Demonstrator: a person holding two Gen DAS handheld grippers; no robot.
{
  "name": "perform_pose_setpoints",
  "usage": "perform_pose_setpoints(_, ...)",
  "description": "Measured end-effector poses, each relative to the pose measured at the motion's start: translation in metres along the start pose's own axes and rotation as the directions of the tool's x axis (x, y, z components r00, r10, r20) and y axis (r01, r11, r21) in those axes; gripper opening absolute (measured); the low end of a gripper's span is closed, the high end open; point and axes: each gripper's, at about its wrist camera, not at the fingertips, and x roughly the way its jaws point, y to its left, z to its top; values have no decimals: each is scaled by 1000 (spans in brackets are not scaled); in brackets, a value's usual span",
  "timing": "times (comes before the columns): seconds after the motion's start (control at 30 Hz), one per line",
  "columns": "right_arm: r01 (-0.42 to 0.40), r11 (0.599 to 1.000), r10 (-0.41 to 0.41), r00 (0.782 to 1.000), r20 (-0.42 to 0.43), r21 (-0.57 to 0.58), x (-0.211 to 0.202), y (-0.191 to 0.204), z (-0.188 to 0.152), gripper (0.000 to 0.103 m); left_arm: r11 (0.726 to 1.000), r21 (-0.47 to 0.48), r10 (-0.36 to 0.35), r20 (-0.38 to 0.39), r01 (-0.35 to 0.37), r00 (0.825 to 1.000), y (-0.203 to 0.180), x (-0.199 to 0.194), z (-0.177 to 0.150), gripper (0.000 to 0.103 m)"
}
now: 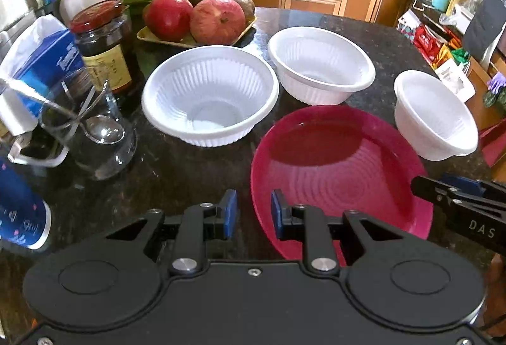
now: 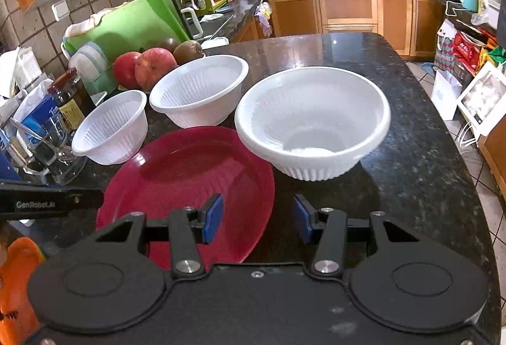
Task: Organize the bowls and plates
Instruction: 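Grasp the magenta plate rim with the left gripper and lift it toward the orange plate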
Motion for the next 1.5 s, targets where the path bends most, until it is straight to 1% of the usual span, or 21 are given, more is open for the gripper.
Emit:
perform_pose_setpoints(0.23,-8,1000,8,1000,-21,-10,9,0,0,51,1000,27,-10,-40,11,999,-6,10,2,32)
perform_pose_setpoints(0.33,-4,1000,4,1000,-30,-11,13,0,0,51,1000,26,1,-44,0,999,-7,12,5,32)
perform_pose_setpoints(0.57,-3,1000,2,1000,-26,-27,21,2,3,50,999,33,0,-49,2,999,-6,20,12,32)
perform_pose_setpoints(0.73,-4,999,3,1000,-27,-38,22,2,3,46,1000,16,-24,-78,25,997,-5,29,15,32)
perform_pose_setpoints(0.83,-3,999,2,1000,-26,-37,23,2,3,44,1000,14,-20,-81,21,997,-6,32,17,32)
perform_pose_setpoints(0.87,-2,999,1,1000,-24,-37,23,2,3,42,1000,16,-20,-80,21,997,-7,32,17,31)
perform_pose_setpoints(0.9,-3,999,3,1000,-25,-38,23,3,2,38,1000,19,-19,-79,21,997,-7,33,17,31)
perform_pose_setpoints(0.97,5,999,-6,1000,-23,-41,23,4,2,36,1000,25,-12,-77,14,997,-9,33,16,30)
perform_pose_setpoints(1.03,21,999,-22,1000,-20,-46,23,4,2,30,1000,24,-9,-77,11,997,-10,32,15,29)
perform_pose_setpoints(1.13,26,999,-27,999,-27,-33,20,1,2,30,1000,16,-20,-86,22,996,-10,30,12,29)
perform_pose_setpoints(1.27,30,999,-30,999,-30,-23,7,-2,-5,28,999,1,-46,-117,46,992,-12,22,4,29)
perform_pose_setpoints(1.5,35,999,-36,998,-56,-15,-29,-10,-38,28,996,9,-81,-148,84,986,-20,-3,-27,29)
